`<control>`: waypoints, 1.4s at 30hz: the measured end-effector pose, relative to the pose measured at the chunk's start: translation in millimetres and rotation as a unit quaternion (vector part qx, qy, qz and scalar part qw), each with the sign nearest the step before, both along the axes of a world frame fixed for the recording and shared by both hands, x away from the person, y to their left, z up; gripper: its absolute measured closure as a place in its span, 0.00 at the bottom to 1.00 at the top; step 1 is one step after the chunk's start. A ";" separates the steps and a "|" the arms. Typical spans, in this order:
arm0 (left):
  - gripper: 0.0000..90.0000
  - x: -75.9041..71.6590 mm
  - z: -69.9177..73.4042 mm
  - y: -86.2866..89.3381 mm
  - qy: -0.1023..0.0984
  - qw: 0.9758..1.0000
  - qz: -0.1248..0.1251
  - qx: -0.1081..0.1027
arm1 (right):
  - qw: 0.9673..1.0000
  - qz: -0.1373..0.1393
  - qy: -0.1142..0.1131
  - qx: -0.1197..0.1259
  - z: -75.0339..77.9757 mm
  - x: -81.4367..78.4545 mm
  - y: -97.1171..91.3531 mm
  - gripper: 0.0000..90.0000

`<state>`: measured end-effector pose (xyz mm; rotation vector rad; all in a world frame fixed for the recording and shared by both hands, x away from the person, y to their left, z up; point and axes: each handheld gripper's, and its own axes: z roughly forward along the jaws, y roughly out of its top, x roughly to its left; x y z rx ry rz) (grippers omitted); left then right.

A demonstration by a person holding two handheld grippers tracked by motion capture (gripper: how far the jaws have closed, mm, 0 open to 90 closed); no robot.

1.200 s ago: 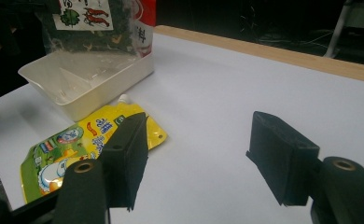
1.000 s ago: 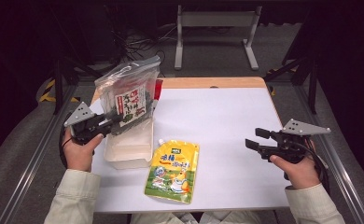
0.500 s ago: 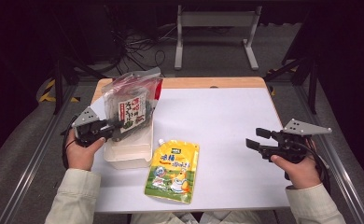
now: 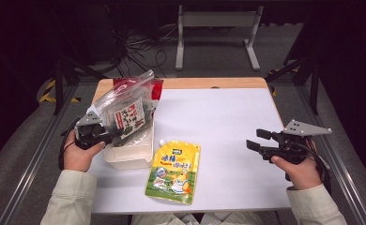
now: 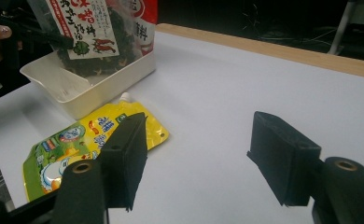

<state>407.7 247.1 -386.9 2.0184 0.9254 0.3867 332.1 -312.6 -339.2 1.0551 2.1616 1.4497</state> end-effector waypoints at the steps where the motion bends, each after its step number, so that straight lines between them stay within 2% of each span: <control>1: 0.77 -0.4 0.5 -0.9 0.000 1.000 0.004 0.004 | 1.000 0.000 0.000 0.000 -0.1 0.0 0.1 0.40; 3: 0.75 -0.3 -0.2 -0.5 0.002 1.000 0.006 -0.003 | 1.000 0.002 0.000 -0.002 -0.3 0.0 0.1 0.40; 5: 0.73 -0.8 -1.6 0.3 0.012 1.000 0.009 -0.019 | 1.000 0.002 0.001 -0.002 -0.5 0.2 0.2 0.40; 6: 0.70 -0.8 -1.6 0.3 0.012 1.000 0.009 -0.019 | 1.000 0.001 0.001 -0.002 -0.7 0.4 0.2 0.40; 7: 0.63 -1.0 -3.5 1.3 0.021 0.999 0.018 -0.026 | 1.000 0.001 0.002 -0.001 -0.7 0.8 0.2 0.40; 9: 0.52 -2.2 -3.8 2.7 0.024 0.999 0.025 -0.032 | 1.000 0.001 0.003 0.000 -0.9 1.4 0.7 0.40; 12: 0.48 -5.3 -0.9 5.7 0.020 0.999 0.023 -0.040 | 1.000 0.003 0.005 -0.002 -1.9 2.1 1.4 0.40; 15: 0.39 -14.5 5.1 8.3 0.009 0.998 0.025 -0.048 | 1.000 0.004 0.009 -0.003 -3.8 3.1 2.8 0.40; 23: 0.35 -34.4 15.9 10.8 -0.002 0.999 0.013 -0.036 | 1.000 0.009 0.010 -0.006 -5.2 3.1 6.3 0.39; 27: 0.35 -44.9 19.1 9.1 -0.001 1.000 0.005 -0.031 | 1.000 0.011 0.010 -0.008 -5.9 3.5 7.1 0.39; 32: 0.33 -50.4 22.7 6.3 0.003 1.000 -0.007 -0.030 | 1.000 0.019 0.008 -0.011 -6.6 5.0 11.1 0.39; 39: 0.32 -60.2 25.8 5.5 0.010 1.000 0.000 -0.020 | 0.999 0.035 0.015 -0.020 -10.4 9.0 21.3 0.37; 42: 0.32 -69.5 27.8 10.4 0.009 1.000 0.006 -0.014 | 0.999 0.044 0.014 -0.020 -10.9 11.1 27.4 0.37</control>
